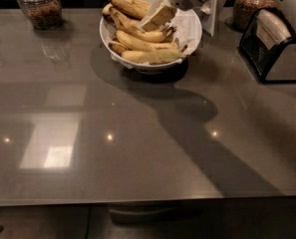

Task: Pick banana from white bowl

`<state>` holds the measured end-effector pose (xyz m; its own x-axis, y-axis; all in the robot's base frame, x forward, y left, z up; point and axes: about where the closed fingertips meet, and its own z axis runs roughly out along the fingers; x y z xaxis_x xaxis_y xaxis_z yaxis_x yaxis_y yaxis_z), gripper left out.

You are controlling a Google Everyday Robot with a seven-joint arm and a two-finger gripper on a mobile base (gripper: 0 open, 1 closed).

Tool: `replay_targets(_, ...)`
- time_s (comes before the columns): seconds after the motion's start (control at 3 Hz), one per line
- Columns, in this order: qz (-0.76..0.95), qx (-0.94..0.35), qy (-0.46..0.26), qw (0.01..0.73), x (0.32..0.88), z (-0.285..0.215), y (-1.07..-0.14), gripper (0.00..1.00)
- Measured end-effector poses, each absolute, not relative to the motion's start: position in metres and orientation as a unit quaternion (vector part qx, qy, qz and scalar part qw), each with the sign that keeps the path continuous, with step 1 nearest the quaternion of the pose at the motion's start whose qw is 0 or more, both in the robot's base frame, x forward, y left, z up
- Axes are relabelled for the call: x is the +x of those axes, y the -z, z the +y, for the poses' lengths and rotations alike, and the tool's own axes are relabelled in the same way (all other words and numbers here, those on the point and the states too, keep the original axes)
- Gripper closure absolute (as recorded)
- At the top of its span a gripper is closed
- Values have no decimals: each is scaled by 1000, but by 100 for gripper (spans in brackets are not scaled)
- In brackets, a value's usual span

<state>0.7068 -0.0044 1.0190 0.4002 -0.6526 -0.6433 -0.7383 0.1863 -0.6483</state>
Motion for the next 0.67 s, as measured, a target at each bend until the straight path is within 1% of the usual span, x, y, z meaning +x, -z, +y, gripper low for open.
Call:
replay_targets(0.33, 548, -637, -41, 541, 720, -3, -1009, 28)
replay_targets(0.67, 550, -641, -42, 534, 734, -1, -998, 33)
